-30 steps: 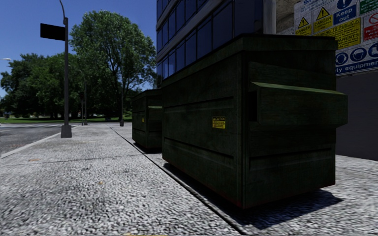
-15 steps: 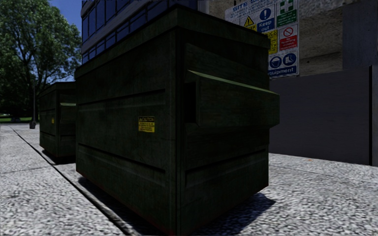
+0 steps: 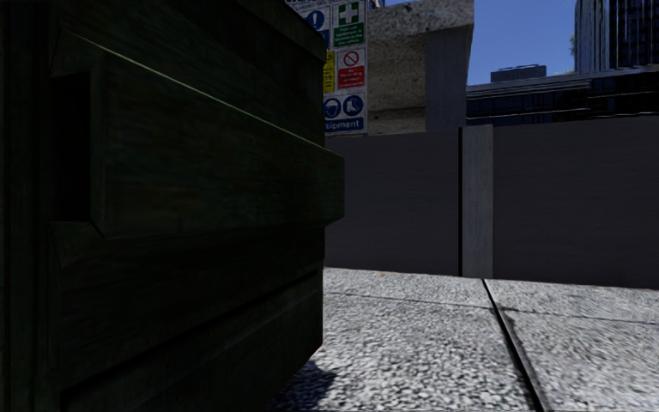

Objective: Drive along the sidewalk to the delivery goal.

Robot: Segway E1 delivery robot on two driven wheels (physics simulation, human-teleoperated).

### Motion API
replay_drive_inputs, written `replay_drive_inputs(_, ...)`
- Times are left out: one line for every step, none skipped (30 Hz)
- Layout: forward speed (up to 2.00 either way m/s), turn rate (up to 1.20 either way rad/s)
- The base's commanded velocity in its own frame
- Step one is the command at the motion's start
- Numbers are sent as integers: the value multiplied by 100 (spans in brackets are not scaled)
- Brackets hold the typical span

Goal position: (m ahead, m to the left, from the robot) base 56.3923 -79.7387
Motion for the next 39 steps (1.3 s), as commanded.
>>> replay_drive_inputs(79, -93)
replay_drive_inputs(79, -93)
replay_drive_inputs(79, -93)
replay_drive_inputs(79, -93)
replay_drive_inputs(78, -93)
replay_drive_inputs(78, -93)
replay_drive_inputs(78, -93)
replay_drive_inputs(78, -93)
replay_drive_inputs(78, -93)
replay_drive_inputs(78, -93)
replay_drive_inputs(77, -93)
replay_drive_inputs(77, -93)
replay_drive_inputs(77, -93)
replay_drive_inputs(77, -93)
replay_drive_inputs(77, -82)
replay_drive_inputs(77, 0)
replay_drive_inputs(77, 0)
replay_drive_inputs(77, 0)
replay_drive_inputs(77, 0)
replay_drive_inputs(77, 0)
replay_drive_inputs(77, 0)
replay_drive_inputs(77, 0)
replay_drive_inputs(77, 0)
replay_drive_inputs(77, 0)
replay_drive_inputs(77, 0)
replay_drive_inputs(77, 0)
replay_drive_inputs(77, 0)
replay_drive_inputs(77, 0)
replay_drive_inputs(77, 0)
replay_drive_inputs(77, 0)
replay_drive_inputs(77, 0)
replay_drive_inputs(77, 0)
replay_drive_inputs(77, 0)
replay_drive_inputs(77, 0)
replay_drive_inputs(77, 0)
replay_drive_inputs(77, 0)
replay_drive_inputs(77, 0)
replay_drive_inputs(83, 0)
replay_drive_inputs(91, 0)
